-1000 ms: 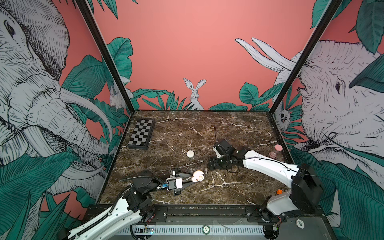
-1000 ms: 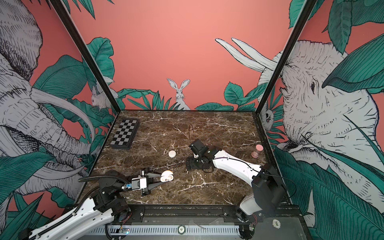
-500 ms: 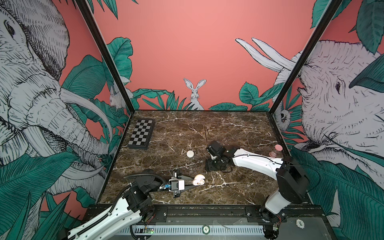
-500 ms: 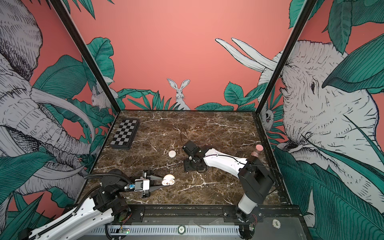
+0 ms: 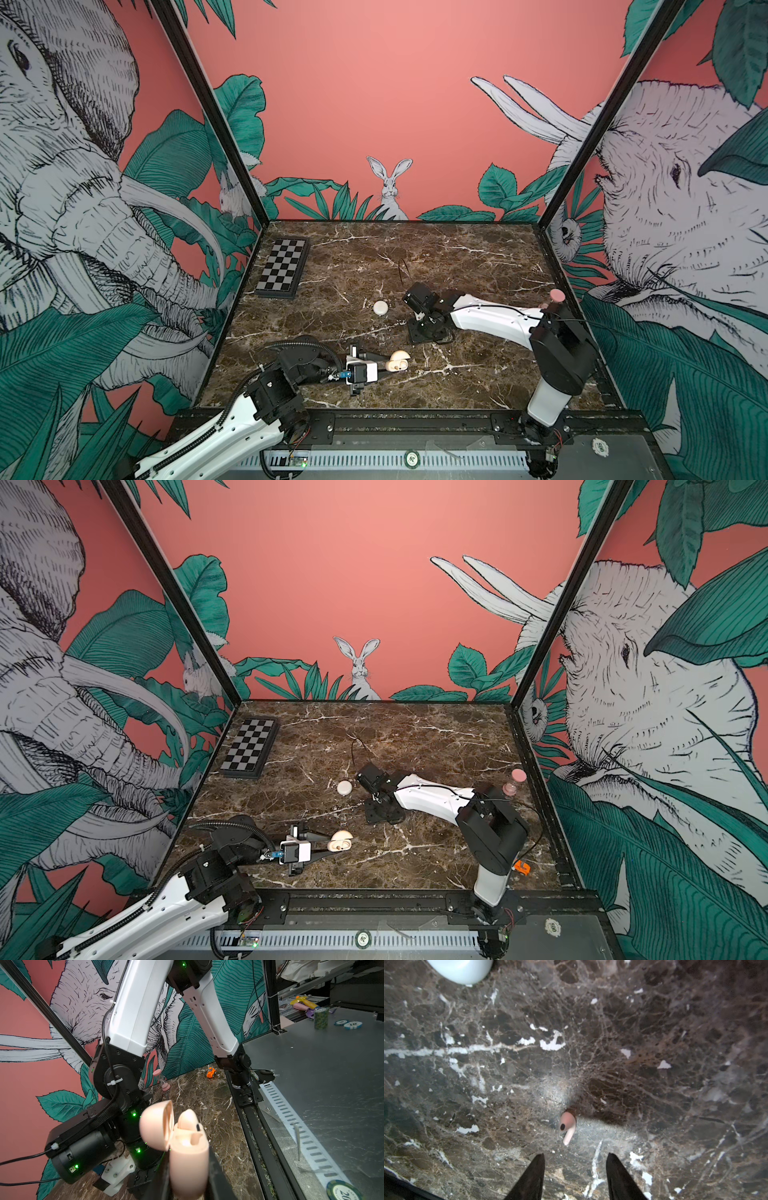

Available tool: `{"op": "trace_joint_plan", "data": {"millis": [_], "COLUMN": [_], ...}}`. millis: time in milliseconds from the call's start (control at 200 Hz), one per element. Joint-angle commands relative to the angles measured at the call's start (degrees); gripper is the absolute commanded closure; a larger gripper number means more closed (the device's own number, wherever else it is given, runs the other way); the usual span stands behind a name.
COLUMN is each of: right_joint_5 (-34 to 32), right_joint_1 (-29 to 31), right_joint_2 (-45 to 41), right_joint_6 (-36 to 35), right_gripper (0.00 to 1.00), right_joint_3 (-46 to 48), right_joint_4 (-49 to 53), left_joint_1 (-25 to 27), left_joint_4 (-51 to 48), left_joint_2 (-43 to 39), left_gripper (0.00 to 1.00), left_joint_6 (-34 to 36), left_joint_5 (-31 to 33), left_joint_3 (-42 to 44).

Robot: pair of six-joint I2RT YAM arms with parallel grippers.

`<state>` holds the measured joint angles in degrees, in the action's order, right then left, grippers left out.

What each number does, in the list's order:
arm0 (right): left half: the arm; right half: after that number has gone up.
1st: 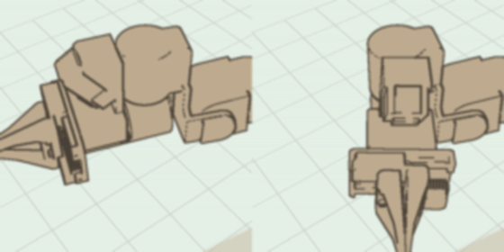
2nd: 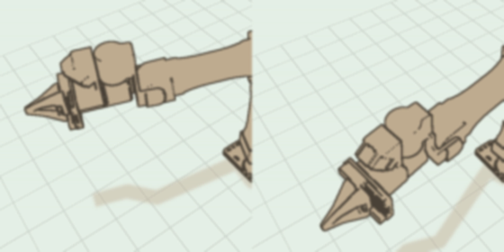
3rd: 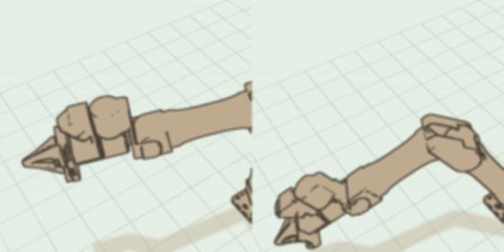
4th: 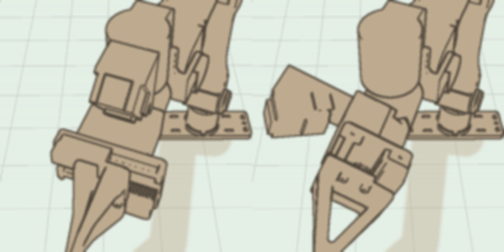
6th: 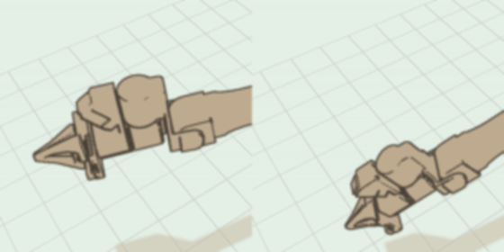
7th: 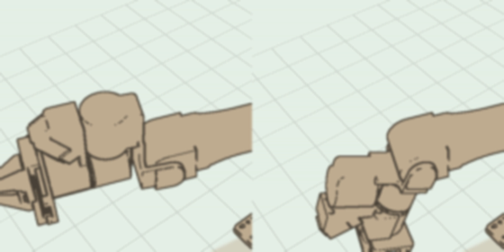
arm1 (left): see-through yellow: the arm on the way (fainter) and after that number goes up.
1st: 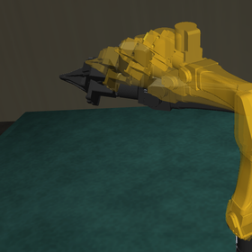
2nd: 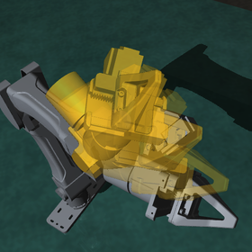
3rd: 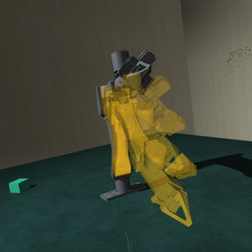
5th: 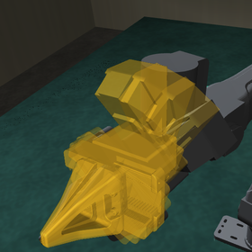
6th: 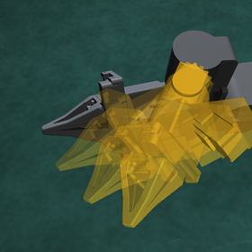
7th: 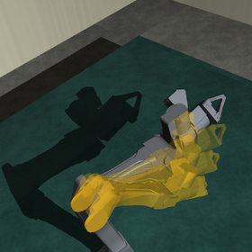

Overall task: Insert the wireless bluetooth earbuds into the charging case
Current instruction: 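Lower the right gripper and close it on the second pink earbud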

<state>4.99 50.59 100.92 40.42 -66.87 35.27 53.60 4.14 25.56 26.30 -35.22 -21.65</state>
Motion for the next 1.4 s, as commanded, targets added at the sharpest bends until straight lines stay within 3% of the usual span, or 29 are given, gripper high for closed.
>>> {"op": "trace_joint_plan", "data": {"millis": [0,645,1395], "right_joint_5": [-1.28,-0.34,0.01], "right_joint_1": [0.3,0.3,0.3], "right_joint_2": [1.15,4.09,5.78], "right_joint_6": [-1.12,-1.71,-1.82], "right_gripper": [0.54,0.67,0.75], "right_joint_3": [-1.31,-2.56,-3.77], "right_joint_4": [1.08,-0.22,-0.99], "left_joint_1": [0.27,0.27,0.29], "left_joint_4": [-0.07,0.82,0.6], "left_joint_2": [0.01,0.96,0.89], "left_gripper": [1.0,1.0,1.0], "left_joint_6": [1.66,0.94,1.18], "left_joint_5": [0.33,0.35,0.18], "left_joint_3": [-1.42,-1.13,-1.26]}}
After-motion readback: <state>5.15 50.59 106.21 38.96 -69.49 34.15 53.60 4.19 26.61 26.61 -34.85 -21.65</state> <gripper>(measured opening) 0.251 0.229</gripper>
